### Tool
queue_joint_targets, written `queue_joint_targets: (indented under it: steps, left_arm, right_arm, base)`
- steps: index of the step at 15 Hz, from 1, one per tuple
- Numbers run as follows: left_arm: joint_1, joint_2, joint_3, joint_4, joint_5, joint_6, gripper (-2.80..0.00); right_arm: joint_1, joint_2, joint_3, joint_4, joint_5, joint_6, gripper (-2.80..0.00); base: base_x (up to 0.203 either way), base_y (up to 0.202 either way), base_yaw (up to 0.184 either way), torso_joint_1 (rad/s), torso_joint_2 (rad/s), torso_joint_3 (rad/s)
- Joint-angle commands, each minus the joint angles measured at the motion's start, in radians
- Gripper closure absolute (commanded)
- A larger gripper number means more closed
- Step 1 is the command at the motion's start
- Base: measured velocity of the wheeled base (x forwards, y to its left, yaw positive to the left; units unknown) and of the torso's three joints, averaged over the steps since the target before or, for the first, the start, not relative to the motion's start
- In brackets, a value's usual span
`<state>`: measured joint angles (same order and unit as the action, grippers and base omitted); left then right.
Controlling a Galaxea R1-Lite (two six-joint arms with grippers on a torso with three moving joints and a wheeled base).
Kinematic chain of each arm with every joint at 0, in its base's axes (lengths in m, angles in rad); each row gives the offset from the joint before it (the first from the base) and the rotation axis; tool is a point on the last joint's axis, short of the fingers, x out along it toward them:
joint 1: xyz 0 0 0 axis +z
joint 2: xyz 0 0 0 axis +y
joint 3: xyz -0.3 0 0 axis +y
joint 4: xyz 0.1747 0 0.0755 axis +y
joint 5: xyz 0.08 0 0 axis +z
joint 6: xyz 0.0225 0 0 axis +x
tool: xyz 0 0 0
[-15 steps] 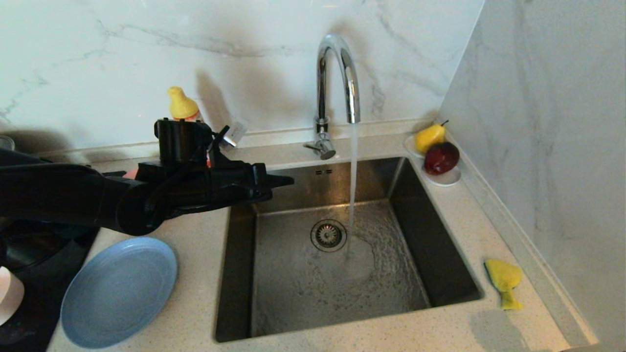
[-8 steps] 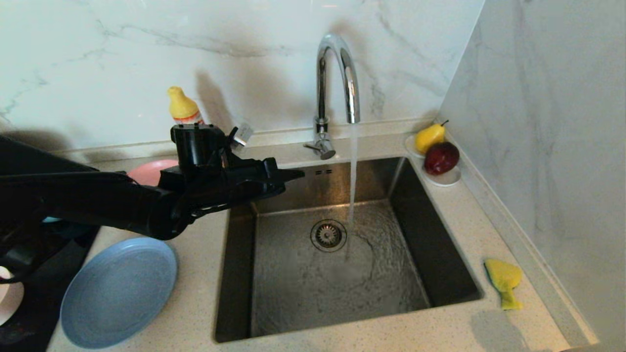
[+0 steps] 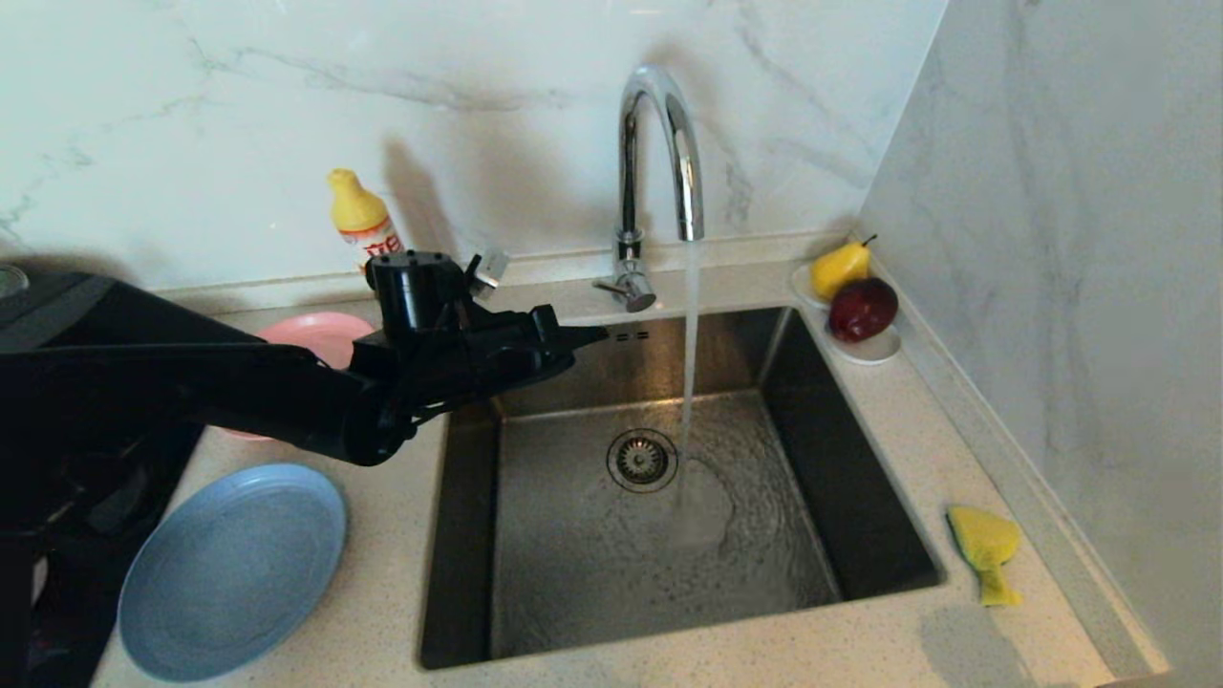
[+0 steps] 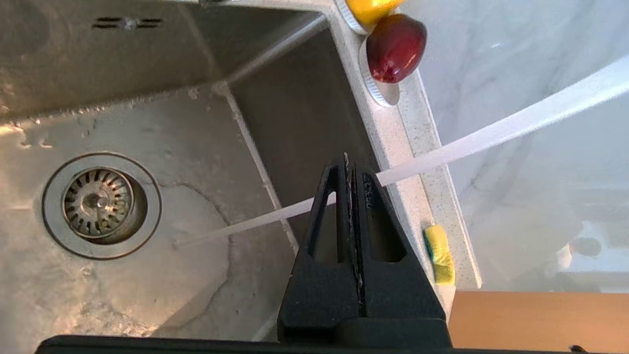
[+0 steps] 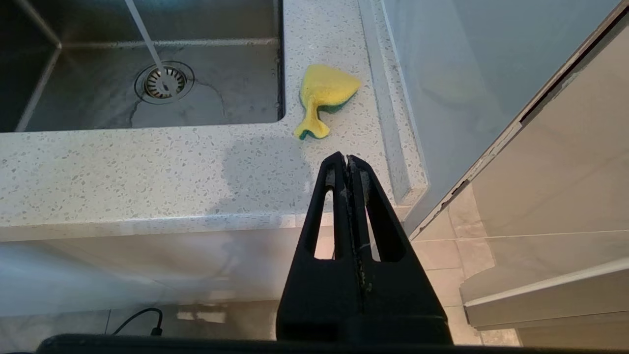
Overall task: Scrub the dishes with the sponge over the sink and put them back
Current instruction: Turn off the faucet
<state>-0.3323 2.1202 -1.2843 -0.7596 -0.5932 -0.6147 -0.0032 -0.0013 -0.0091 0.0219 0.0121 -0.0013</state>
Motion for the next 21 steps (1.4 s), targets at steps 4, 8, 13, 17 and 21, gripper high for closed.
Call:
queue_joint_targets:
  steps: [4, 8, 13, 17, 21]
  left_arm:
    - [-0.007, 0.071, -0.086, -0.003, 0.000, -0.017, 0.00]
    - [-0.008, 0.150, -0.235, -0.001, 0.074, -0.053, 0.00]
    - [-0.014, 0.216, -0.353, 0.005, 0.084, -0.111, 0.00]
    - [-0.019, 0.250, -0.422, 0.015, 0.101, -0.130, 0.00]
    - [-0.020, 0.295, -0.497, 0.016, 0.145, -0.132, 0.00]
  right_arm:
    - [0.000, 0.001, 0.000, 0.000, 0.000, 0.000, 0.00]
    - [0.000, 0.001, 0.000, 0.000, 0.000, 0.000, 0.00]
    - [0.000, 0.001, 0.000, 0.000, 0.000, 0.000, 0.00]
    - [0.000, 0.001, 0.000, 0.000, 0.000, 0.000, 0.00]
    - [0.000, 0.001, 0.000, 0.001, 0.000, 0.000, 0.00]
  base:
    - [0.000, 0.000, 0.000, 0.000, 0.00, 0.000]
    - [0.000, 0.000, 0.000, 0.000, 0.00, 0.000]
    - [0.000, 0.000, 0.000, 0.000, 0.00, 0.000]
    - [0.000, 0.000, 0.000, 0.000, 0.00, 0.000]
    - [0.000, 0.000, 0.000, 0.000, 0.00, 0.000]
